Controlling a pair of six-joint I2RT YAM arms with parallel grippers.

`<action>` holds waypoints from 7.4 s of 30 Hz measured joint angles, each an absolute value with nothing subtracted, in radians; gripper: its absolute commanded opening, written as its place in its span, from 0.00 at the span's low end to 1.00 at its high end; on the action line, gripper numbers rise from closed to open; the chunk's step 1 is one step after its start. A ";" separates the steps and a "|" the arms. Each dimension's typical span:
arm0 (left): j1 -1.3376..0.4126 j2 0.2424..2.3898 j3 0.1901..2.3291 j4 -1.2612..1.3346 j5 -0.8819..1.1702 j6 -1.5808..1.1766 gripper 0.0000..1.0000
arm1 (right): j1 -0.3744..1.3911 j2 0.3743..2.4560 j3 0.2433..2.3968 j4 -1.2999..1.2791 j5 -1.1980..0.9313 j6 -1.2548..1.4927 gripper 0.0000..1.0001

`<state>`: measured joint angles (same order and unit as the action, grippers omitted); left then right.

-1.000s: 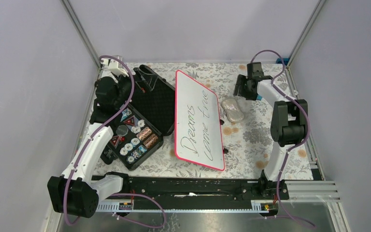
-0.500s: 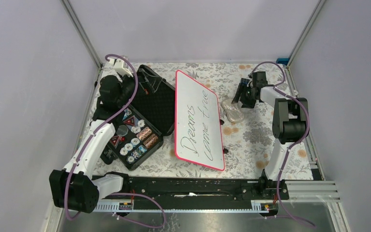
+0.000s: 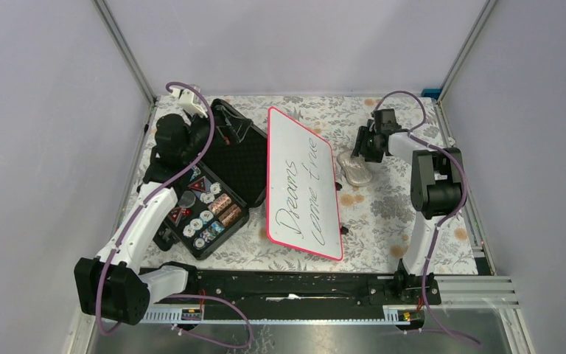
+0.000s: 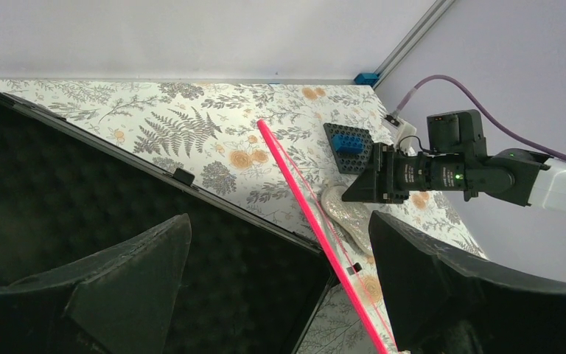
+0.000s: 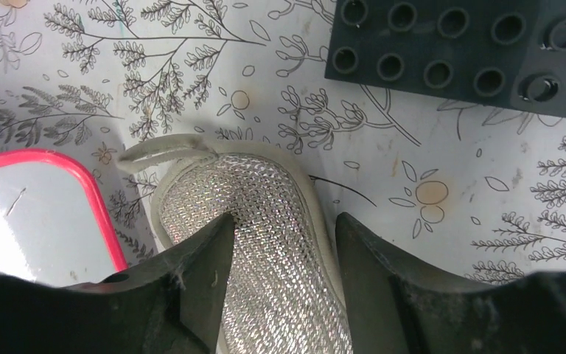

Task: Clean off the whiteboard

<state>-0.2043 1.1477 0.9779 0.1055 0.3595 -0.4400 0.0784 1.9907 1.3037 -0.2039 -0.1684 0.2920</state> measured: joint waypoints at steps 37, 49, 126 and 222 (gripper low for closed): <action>-0.219 1.306 1.060 0.037 0.428 -0.506 0.91 | 0.095 1.618 1.000 0.009 0.078 0.334 0.00; -0.399 1.375 1.159 -0.162 0.336 -0.445 0.90 | 0.091 1.508 0.887 0.212 -0.379 0.513 0.00; -0.731 1.095 0.985 -0.402 0.080 -0.544 0.00 | 0.821 1.078 0.657 0.393 -0.570 0.275 0.00; -0.791 1.033 0.940 -0.399 -0.114 -0.596 0.00 | 0.990 1.166 0.760 0.245 -0.192 0.258 0.00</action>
